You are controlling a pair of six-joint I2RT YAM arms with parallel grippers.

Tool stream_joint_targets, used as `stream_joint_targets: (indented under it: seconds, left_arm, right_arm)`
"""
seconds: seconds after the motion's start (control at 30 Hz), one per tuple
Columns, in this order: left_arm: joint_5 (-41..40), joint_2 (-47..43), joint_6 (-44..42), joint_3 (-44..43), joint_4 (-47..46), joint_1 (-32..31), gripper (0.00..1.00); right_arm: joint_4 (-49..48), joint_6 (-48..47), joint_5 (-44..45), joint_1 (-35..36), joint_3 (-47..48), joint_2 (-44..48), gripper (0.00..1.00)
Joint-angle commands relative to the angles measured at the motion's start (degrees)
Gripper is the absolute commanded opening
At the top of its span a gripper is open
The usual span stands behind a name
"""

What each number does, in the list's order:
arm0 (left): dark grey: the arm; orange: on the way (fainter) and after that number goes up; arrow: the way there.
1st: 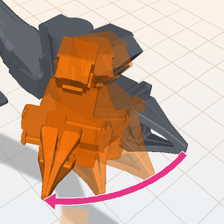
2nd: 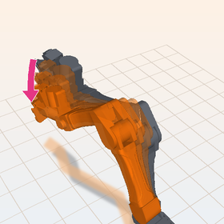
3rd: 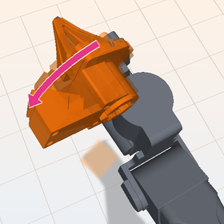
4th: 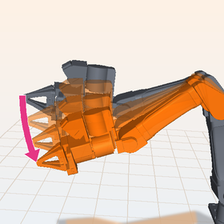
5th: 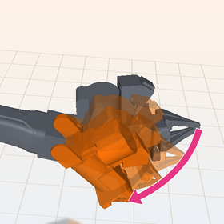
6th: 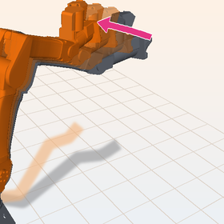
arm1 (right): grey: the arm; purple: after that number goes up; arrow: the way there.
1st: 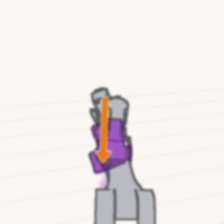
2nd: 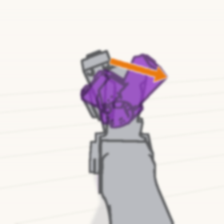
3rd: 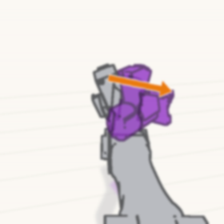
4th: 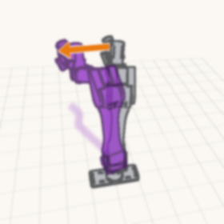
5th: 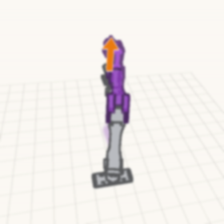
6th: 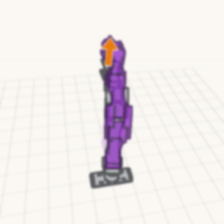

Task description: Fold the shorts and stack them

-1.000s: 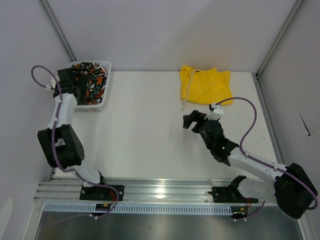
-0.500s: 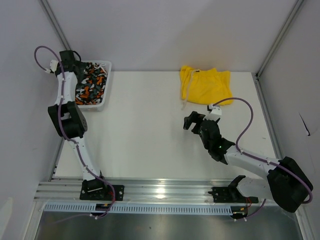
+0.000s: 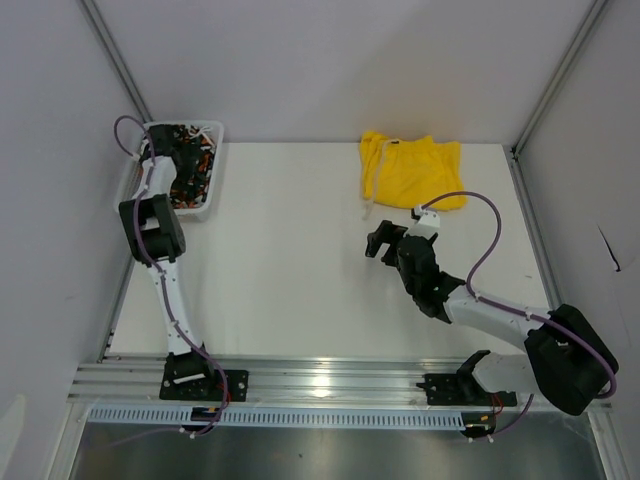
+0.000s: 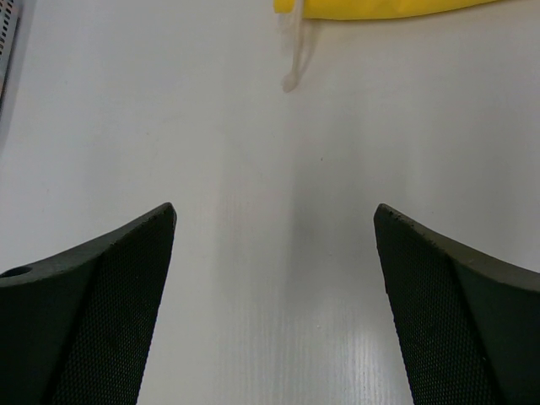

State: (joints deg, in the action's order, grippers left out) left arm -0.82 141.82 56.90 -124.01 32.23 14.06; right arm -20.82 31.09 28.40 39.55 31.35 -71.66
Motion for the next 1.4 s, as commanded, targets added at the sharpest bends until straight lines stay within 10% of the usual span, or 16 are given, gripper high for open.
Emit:
stream_joint_targets:
  seconds: [0.0, 0.1, 0.4, 0.9, 1.37]
  left_arm:
    - [6.35, 3.27, -0.3, -6.05, -2.53, -1.85, 0.94]
    - [7.58, 5.74, 1.45, -7.04, -3.57, -3.08, 0.89]
    - [6.89, 4.26, 1.98, -3.1, -10.68, -2.99, 0.0]
    - [0.38, -20.95, -1.72, 4.2, -13.94, -2.9, 0.0]
    - [-12.54, -76.43, -19.46, 40.42, -30.56, -23.29, 0.0]
  right_arm:
    - [-1.33, 0.02, 0.95, -0.44, 2.48, -0.67, 1.0]
    - [-1.15, 0.2, 0.34, -0.96, 2.83, -1.47, 0.99]
    - [-1.15, 0.02, -0.63, -1.76, 2.84, -1.73, 1.0]
    - [-1.77, -0.86, -3.52, -2.02, 3.89, -4.1, 0.99]
    - [-2.12, -1.56, -4.85, -1.67, 4.77, -6.13, 1.0]
